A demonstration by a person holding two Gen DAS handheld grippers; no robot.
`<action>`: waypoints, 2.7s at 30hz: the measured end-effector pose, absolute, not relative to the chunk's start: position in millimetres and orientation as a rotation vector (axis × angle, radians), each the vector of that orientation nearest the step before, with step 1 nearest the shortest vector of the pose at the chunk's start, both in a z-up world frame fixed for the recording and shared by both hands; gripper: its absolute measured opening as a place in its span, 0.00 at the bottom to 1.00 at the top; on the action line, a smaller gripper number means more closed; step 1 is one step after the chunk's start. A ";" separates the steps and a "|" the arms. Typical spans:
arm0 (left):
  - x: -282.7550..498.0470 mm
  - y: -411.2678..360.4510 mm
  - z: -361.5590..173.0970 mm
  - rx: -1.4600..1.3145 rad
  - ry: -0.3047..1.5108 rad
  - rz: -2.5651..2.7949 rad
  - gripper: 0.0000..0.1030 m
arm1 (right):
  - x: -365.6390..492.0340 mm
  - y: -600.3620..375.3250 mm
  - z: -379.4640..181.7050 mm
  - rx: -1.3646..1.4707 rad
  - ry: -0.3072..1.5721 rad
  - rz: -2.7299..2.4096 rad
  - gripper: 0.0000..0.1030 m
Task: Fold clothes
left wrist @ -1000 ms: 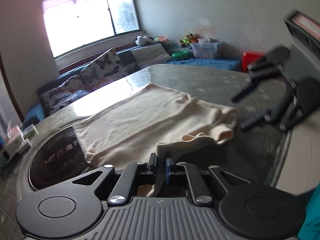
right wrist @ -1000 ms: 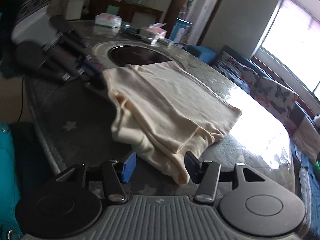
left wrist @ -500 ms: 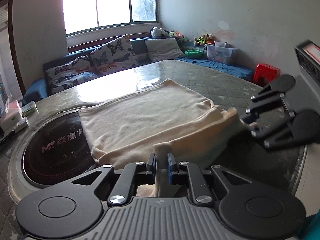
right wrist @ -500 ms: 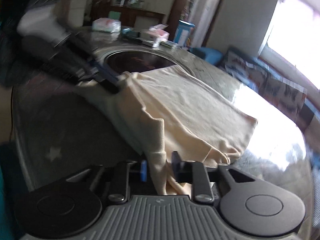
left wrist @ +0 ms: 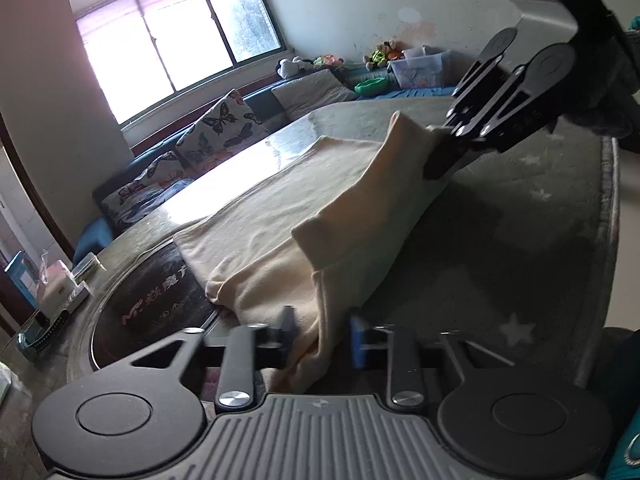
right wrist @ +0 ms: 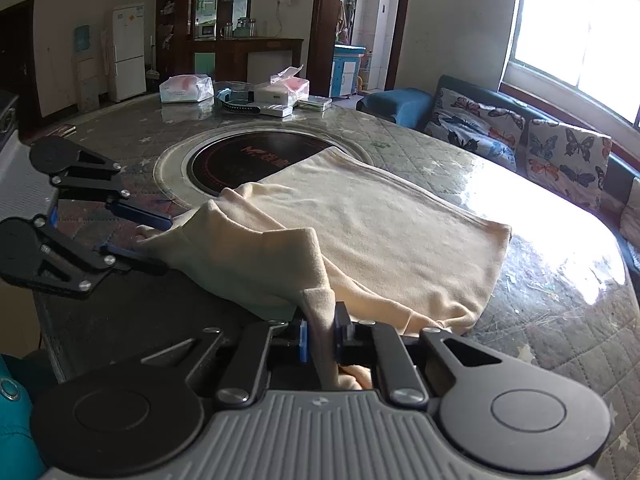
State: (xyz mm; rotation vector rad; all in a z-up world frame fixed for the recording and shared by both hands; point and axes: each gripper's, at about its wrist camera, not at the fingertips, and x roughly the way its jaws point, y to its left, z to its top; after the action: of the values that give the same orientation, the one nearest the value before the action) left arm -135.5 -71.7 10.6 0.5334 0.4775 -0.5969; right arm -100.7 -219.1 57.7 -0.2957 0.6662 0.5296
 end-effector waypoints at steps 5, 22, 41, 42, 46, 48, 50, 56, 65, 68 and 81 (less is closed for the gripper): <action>-147.1 -64.6 21.9 0.511 0.459 -0.618 0.05 | -111.8 -217.8 59.7 -0.293 0.636 0.512 0.07; -147.3 -40.6 75.5 0.323 0.424 -0.638 0.05 | -166.4 -220.4 105.7 -0.322 0.603 0.554 0.07; 37.8 -98.4 25.5 0.285 0.556 -0.366 0.07 | 26.7 -246.9 62.6 -0.172 0.676 0.364 0.07; 42.6 -101.2 21.1 0.292 0.565 -0.353 0.08 | 31.3 -249.7 56.2 -0.150 0.683 0.346 0.08; 51.9 -98.5 15.6 0.285 0.594 -0.316 0.14 | 49.0 -260.5 32.0 -0.064 0.710 0.276 0.18; 52.0 -92.5 19.1 0.267 0.597 -0.293 0.14 | 50.4 -271.2 32.0 0.002 0.710 0.263 0.22; 48.8 -85.5 27.6 0.237 0.590 -0.271 0.14 | 46.0 -278.9 39.3 0.037 0.687 0.245 0.22; 16.3 -90.8 48.6 0.160 0.571 -0.385 0.14 | 35.6 -259.8 55.5 -0.016 0.641 0.330 0.21; -12.4 -101.5 26.8 0.220 0.608 -0.485 0.14 | 64.8 -213.9 26.8 -0.081 0.711 0.346 0.21; -14.7 -98.2 29.0 0.215 0.602 -0.482 0.14 | 69.2 -217.9 27.1 -0.036 0.718 0.336 0.22; -19.4 -75.6 25.1 0.117 0.636 -0.429 0.14 | 75.1 -169.1 33.7 -0.129 0.723 0.446 0.21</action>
State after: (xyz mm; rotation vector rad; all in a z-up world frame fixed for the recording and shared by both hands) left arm -19.4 -75.6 25.1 0.1166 0.6358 -0.4292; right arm 75.1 -169.1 33.7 -0.1288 0.7232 0.4456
